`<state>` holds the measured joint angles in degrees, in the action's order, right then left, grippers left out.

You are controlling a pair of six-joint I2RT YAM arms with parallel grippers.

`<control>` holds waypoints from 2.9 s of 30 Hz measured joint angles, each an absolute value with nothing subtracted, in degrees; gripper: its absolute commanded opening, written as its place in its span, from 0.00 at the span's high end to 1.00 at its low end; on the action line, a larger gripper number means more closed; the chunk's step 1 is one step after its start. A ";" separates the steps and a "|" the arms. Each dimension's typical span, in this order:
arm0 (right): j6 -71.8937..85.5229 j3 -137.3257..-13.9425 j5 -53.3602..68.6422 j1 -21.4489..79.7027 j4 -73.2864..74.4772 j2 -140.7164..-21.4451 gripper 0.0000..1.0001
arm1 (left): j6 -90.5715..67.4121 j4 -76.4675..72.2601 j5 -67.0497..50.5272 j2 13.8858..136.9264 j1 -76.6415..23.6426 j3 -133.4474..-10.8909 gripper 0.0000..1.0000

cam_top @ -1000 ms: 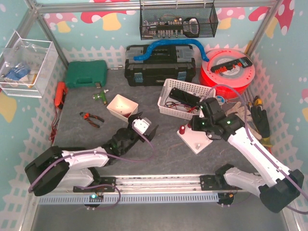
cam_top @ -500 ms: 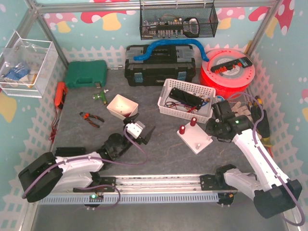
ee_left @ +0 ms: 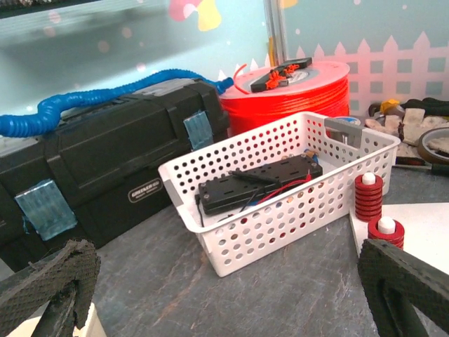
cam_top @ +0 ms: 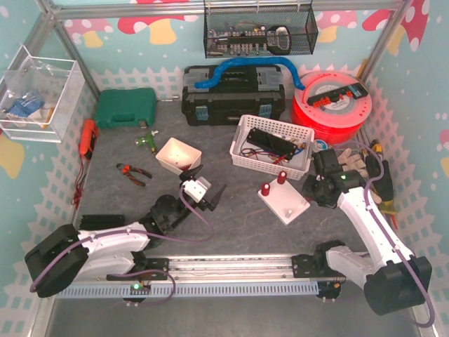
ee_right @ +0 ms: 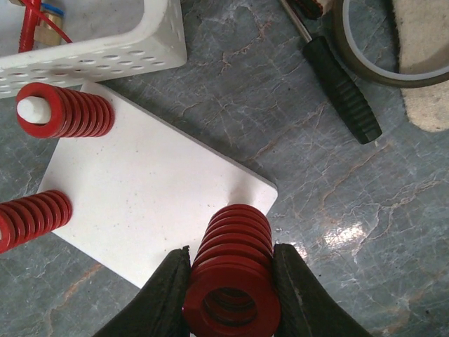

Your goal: Install the large spring

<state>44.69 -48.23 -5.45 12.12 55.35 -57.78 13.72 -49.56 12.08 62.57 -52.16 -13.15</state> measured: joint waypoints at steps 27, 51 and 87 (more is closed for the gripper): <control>43.48 -39.81 -1.93 10.04 45.23 -59.99 0.63 | 13.93 -49.45 11.79 60.55 -52.16 -12.78 0.01; 30.33 -48.36 7.60 9.74 37.43 -48.07 0.17 | -18.09 -10.11 8.60 65.34 -22.35 -32.93 0.41; 28.47 -44.51 6.39 11.25 22.74 -56.75 0.10 | -5.91 22.96 -9.23 86.63 -13.52 -62.30 0.56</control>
